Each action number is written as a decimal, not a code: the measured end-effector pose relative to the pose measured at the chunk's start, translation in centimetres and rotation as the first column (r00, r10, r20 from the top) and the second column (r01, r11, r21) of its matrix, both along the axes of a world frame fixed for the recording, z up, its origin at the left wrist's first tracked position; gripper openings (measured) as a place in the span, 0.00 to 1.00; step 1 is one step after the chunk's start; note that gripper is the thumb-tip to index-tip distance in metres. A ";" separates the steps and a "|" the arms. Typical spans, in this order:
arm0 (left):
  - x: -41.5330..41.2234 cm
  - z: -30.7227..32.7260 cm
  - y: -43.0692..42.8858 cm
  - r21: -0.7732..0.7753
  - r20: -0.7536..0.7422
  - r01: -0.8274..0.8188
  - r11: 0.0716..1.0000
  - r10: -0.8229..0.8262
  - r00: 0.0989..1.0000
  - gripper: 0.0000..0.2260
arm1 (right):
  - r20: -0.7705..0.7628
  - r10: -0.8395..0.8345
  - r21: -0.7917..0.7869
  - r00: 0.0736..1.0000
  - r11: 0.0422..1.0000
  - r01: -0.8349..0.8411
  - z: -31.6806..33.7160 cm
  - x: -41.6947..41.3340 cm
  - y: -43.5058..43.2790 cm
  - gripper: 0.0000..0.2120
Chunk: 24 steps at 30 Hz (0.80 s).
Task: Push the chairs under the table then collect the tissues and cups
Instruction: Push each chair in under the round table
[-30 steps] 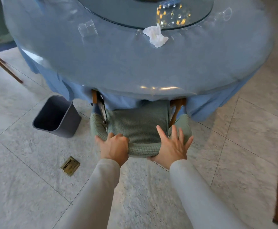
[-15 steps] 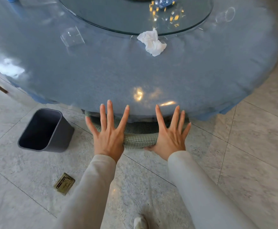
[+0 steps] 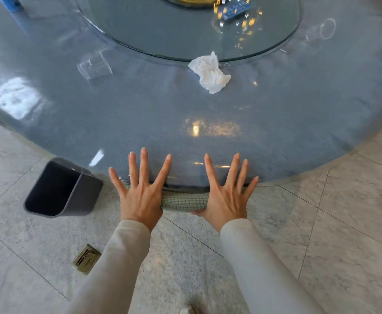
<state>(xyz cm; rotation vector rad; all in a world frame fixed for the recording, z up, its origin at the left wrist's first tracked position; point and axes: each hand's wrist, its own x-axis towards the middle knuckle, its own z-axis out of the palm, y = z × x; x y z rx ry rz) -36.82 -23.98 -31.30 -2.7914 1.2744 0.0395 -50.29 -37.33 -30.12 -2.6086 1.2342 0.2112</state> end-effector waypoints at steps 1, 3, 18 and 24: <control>0.0 0.1 -0.1 0.008 0.002 -0.002 1.000 0.002 1.000 0.53 | 0.007 0.003 -0.006 1.000 1.000 -0.003 -0.1 0.0 0.0 0.70; -0.1 0.0 -0.1 0.020 0.007 -0.008 1.000 0.008 1.000 0.53 | 0.024 0.005 -0.018 1.000 1.000 -0.004 -0.3 -0.1 0.0 0.70; -6.7 10.2 5.9 0.000 -0.051 0.120 0.993 -0.120 0.991 0.53 | 0.119 0.070 -0.166 0.990 0.985 -0.050 7.6 -9.3 5.5 0.52; -13.3 20.7 9.6 -0.132 0.081 0.250 0.959 -0.241 0.967 0.47 | 0.139 -0.052 -0.356 0.989 0.929 0.099 19.1 -19.4 9.2 0.49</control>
